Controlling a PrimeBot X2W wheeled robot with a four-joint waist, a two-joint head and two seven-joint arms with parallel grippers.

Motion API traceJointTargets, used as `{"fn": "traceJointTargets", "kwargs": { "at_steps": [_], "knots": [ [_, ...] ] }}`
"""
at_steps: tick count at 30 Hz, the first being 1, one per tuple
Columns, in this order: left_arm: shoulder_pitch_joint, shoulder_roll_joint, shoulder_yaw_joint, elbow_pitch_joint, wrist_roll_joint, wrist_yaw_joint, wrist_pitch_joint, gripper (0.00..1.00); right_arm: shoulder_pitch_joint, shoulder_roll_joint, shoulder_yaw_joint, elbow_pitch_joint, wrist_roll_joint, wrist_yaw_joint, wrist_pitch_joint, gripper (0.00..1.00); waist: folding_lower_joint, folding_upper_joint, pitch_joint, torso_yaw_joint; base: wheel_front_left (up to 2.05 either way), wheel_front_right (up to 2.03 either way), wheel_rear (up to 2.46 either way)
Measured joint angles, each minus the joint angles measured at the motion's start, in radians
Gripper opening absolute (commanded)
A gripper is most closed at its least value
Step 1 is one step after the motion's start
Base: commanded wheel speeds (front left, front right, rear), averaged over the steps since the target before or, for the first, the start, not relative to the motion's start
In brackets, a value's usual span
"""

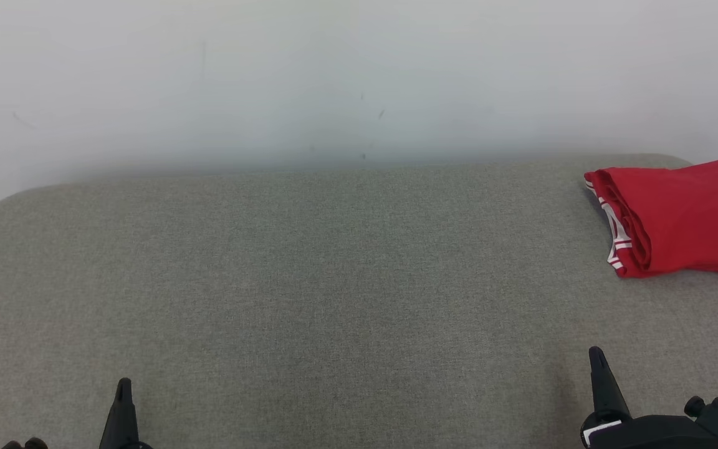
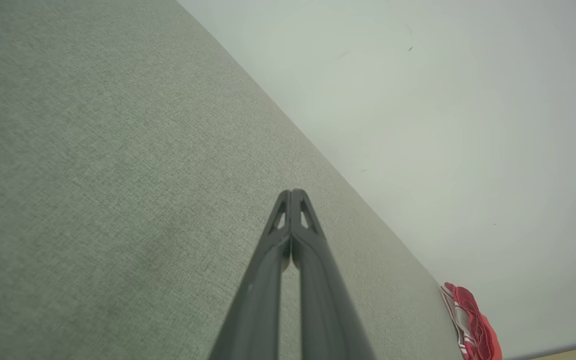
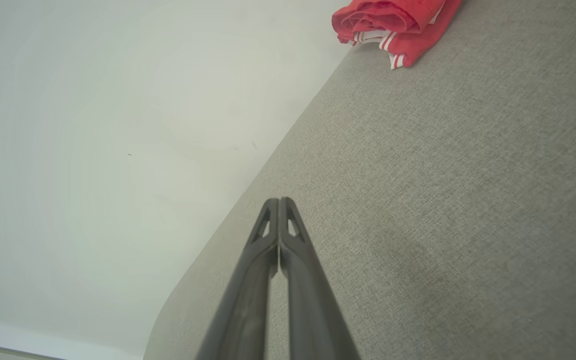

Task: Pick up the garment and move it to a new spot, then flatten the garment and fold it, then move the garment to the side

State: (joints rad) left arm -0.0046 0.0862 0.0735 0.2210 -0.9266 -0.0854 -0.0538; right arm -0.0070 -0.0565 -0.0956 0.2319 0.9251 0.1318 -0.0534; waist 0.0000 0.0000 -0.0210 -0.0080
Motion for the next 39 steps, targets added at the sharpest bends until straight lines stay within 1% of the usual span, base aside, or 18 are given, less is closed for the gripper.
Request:
{"fn": "traceJointTargets", "kwargs": {
  "at_steps": [20,33,39],
  "knots": [
    [-0.035,-0.012,0.014,0.008,-0.236,-0.013,0.057,0.00,-0.035,0.001,-0.007,0.004,0.232,0.000,0.055,0.00,0.0000,0.0000,0.007,0.002,0.00,0.00,0.00],
    [-0.050,-0.018,0.021,0.013,-0.361,-0.021,0.090,0.00,-0.053,0.002,-0.010,0.007,0.358,0.000,0.089,0.00,0.0000,0.0000,0.011,0.004,0.00,0.00,0.00],
    [-0.059,-0.021,0.024,0.014,-0.400,-0.027,0.100,0.00,-0.059,0.003,-0.011,0.007,0.405,0.000,0.098,0.00,0.0000,0.0000,0.012,0.004,0.00,0.00,0.00]
  ]
}}
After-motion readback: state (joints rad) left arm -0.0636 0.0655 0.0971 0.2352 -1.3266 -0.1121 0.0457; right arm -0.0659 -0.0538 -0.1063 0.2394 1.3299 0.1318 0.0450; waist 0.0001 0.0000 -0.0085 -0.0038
